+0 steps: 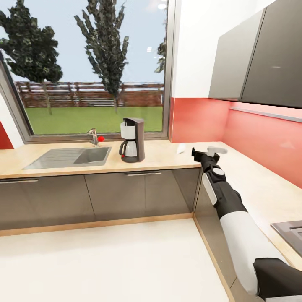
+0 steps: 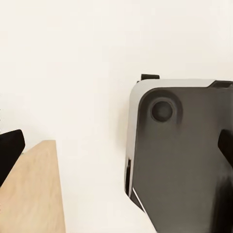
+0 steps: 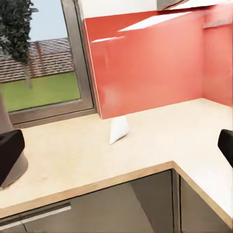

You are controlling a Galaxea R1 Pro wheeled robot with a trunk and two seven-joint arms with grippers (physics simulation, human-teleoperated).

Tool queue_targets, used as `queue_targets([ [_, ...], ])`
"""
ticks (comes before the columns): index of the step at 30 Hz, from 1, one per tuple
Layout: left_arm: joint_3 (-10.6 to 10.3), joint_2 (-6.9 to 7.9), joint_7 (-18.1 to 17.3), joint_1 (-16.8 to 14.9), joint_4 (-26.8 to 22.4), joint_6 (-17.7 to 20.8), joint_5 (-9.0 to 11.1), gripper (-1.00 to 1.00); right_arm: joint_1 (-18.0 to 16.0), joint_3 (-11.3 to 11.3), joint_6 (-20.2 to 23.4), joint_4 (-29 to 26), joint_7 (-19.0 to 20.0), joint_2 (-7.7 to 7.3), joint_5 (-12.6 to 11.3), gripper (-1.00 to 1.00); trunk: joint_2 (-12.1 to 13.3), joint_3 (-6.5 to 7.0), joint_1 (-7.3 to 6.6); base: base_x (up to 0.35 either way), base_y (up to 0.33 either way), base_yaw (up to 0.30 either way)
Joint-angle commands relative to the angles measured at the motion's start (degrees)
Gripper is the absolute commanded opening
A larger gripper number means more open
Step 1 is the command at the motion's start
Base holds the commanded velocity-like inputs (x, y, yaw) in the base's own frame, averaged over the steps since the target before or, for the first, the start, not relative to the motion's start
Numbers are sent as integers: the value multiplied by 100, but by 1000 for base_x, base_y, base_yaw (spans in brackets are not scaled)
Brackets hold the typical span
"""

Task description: Set up a coffee station on the kitchen countertop: keep the coffee maker on the countertop, move the bottle of coffee from the kitchen shelf to the counter next to the coffee maker, place a paper coffee filter on top of the coffee maker, put the saucer next to the coffee maker with the coffee cup on the saucer, and place the electric kettle next to the coffee maker.

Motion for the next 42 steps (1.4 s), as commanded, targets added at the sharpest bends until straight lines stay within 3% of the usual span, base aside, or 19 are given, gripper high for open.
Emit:
queue_targets([
  [1,40,1,1,-1,-4,-11,-60,100,-20,10,22,-22,-54,1,-56,100,-11,-12,4,0,0,0],
  [7,40,11,39,-1,47,30,-53,100,-43,74,31,290,33,4,-43,100,-11,-12,4,60,0,0],
  [11,68,14,235,-2,336,256,-50,100,-39,174,23,406,98,-3,-61,100,-11,-12,4,288,0,0],
  [17,75,9,297,-1,396,442,-45,100,-28,191,13,431,104,4,-67,100,-11,-12,4,333,0,0],
  [30,54,6,303,-1,403,459,-44,100,-18,209,20,402,104,13,-69,100,-11,-12,4,330,103,0],
  [42,64,0,311,-1,403,624,-42,100,-18,203,23,385,111,6,-68,100,-11,-12,4,333,-53,0],
])
